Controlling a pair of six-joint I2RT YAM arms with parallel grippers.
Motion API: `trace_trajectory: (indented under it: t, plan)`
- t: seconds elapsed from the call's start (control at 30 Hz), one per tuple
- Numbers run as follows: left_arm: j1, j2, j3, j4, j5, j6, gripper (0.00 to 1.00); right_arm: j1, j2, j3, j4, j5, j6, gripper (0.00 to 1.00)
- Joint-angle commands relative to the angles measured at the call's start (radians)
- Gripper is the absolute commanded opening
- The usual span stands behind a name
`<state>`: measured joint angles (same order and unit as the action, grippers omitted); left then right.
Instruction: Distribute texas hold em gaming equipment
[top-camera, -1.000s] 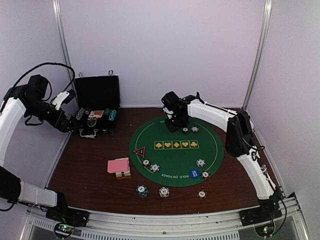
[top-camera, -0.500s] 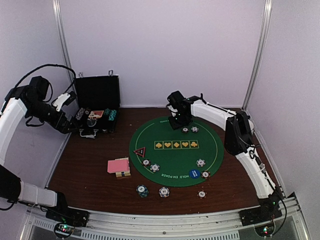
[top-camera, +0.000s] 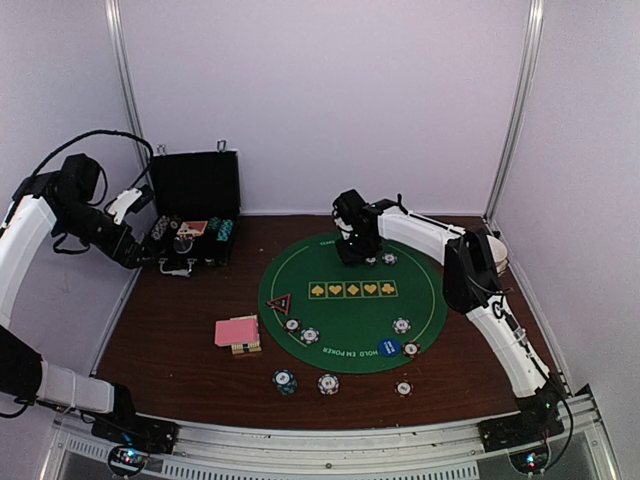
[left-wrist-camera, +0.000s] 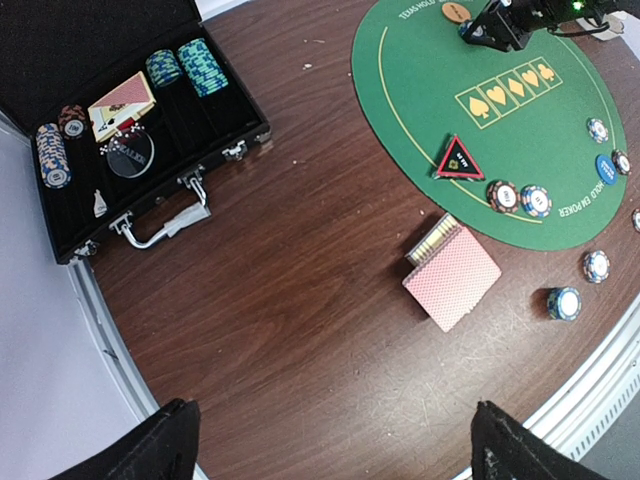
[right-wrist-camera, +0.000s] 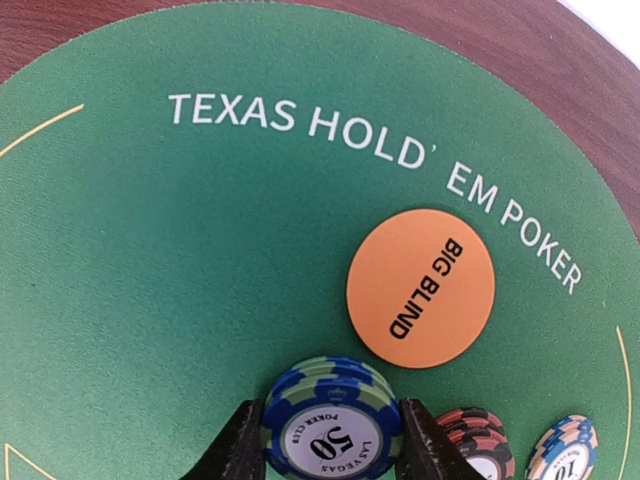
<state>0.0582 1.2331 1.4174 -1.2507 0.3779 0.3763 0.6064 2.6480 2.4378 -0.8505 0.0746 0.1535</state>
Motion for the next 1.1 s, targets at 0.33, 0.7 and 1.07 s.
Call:
trace_trajectory:
  t: [0.33, 0.7, 1.07]
  plan:
    - [0.006, 0.021, 0.005, 0.008, -0.008, -0.002, 0.98, 0.000, 0.019, 0.028, 0.009, -0.031, 0.010, 0.42]
    - [0.006, 0.005, 0.008, 0.006, -0.021, -0.007, 0.98, 0.011, 0.015, 0.021, 0.015, -0.052, 0.008, 0.48]
    - [0.006, 0.001, 0.021, -0.004, -0.038, -0.002, 0.98, 0.040, -0.090, 0.029, 0.050, -0.017, -0.015, 0.69]
